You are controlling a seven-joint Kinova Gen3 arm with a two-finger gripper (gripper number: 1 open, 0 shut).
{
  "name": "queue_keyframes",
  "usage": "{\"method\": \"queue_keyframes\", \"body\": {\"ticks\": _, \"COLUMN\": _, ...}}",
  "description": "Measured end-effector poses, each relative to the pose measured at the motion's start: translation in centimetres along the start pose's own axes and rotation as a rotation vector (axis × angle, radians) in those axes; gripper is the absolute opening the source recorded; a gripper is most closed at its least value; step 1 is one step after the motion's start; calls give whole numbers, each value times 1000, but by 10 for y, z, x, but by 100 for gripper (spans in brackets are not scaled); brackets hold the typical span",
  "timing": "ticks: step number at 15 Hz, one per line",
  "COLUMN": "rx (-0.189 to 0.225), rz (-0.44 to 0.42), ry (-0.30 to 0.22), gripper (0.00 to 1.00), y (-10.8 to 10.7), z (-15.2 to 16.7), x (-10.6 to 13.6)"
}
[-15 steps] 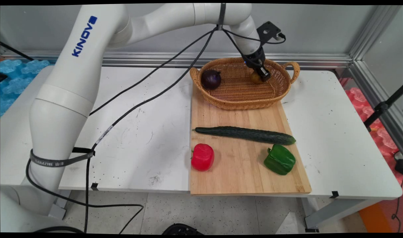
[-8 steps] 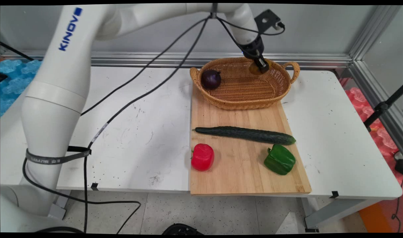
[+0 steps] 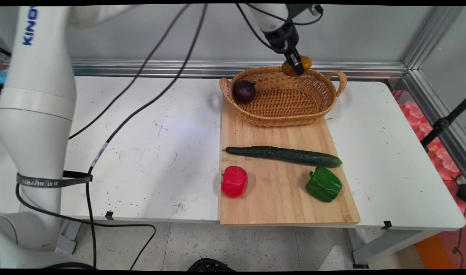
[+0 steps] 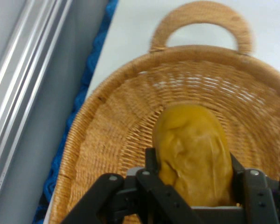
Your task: Place the picked object on the cutting board
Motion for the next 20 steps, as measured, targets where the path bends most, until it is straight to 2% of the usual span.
{"method": "queue_keyframes", "body": {"ticks": 2, "rx": -34, "rz": 61, "ry": 4, "gripper": 0, "y": 8, "z": -25, "x": -5}}
{"method": "queue_keyframes", "body": {"ticks": 6, "rx": -183, "rz": 249, "ry": 14, "gripper": 0, "y": 43, "z": -86, "x": -31}}
{"method": "queue_keyframes", "body": {"ticks": 10, "rx": -314, "rz": 358, "ry": -1, "gripper": 0, "y": 82, "z": -118, "x": -60}}
{"method": "queue_keyframes", "body": {"ticks": 16, "rx": -395, "rz": 460, "ry": -8, "gripper": 0, "y": 112, "z": -122, "x": -81}}
{"method": "queue_keyframes", "body": {"ticks": 20, "rx": -447, "rz": 558, "ry": -5, "gripper": 0, "y": 136, "z": -108, "x": -95}}
